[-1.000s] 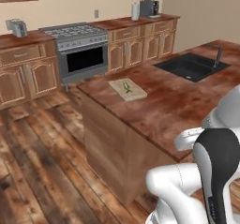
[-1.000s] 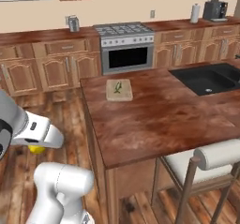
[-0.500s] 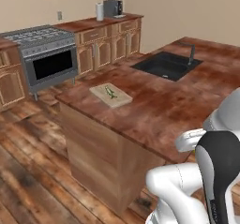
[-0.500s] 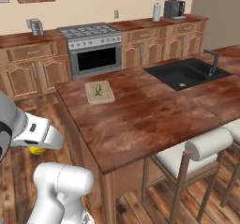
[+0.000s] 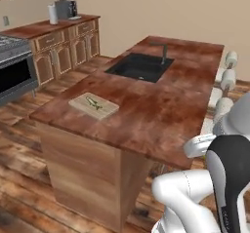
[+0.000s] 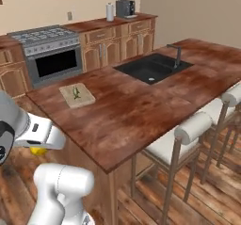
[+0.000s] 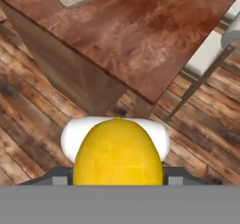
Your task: Retrieve a lemon from the fridge and place it on the cutting board with the fish.
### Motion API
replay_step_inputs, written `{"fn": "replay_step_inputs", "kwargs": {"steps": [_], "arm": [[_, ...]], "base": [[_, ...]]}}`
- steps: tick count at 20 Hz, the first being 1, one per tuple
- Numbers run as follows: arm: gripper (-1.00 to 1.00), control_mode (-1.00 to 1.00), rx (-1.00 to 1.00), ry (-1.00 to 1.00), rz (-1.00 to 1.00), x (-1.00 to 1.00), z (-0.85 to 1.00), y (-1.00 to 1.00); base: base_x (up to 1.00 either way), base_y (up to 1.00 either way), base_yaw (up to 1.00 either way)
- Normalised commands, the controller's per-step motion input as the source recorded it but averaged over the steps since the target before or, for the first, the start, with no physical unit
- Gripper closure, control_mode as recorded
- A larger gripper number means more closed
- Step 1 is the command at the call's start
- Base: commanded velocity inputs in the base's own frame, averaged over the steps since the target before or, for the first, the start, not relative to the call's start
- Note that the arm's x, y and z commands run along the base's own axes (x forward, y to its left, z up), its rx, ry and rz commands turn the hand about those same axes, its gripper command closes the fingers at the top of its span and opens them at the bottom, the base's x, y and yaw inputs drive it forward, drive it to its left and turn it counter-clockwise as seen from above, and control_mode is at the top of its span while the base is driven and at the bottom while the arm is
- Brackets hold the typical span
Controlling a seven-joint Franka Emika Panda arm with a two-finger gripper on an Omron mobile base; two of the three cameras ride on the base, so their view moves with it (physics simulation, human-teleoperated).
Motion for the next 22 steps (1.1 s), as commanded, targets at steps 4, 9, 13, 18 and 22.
{"fn": "replay_step_inputs", "kwargs": {"steps": [4,9,13,18,22], "arm": [[1.00,1.00,0.00,0.00,0.00,0.00,0.00,0.00],[1.00,1.00,0.00,0.00,0.00,0.00,0.00,0.00],[1.00,1.00,0.00,0.00,0.00,0.00,0.00,0.00],[1.00,1.00,0.00,0.00,0.00,0.00,0.00,0.00],[1.00,1.00,0.00,0.00,0.00,0.00,0.00,0.00]], "base": [[0.20,0.95,-0.59],[0.11,1.00,-0.57],[0.08,0.98,-0.58],[0.00,0.89,-0.61],[0.01,0.84,-0.57]]}}
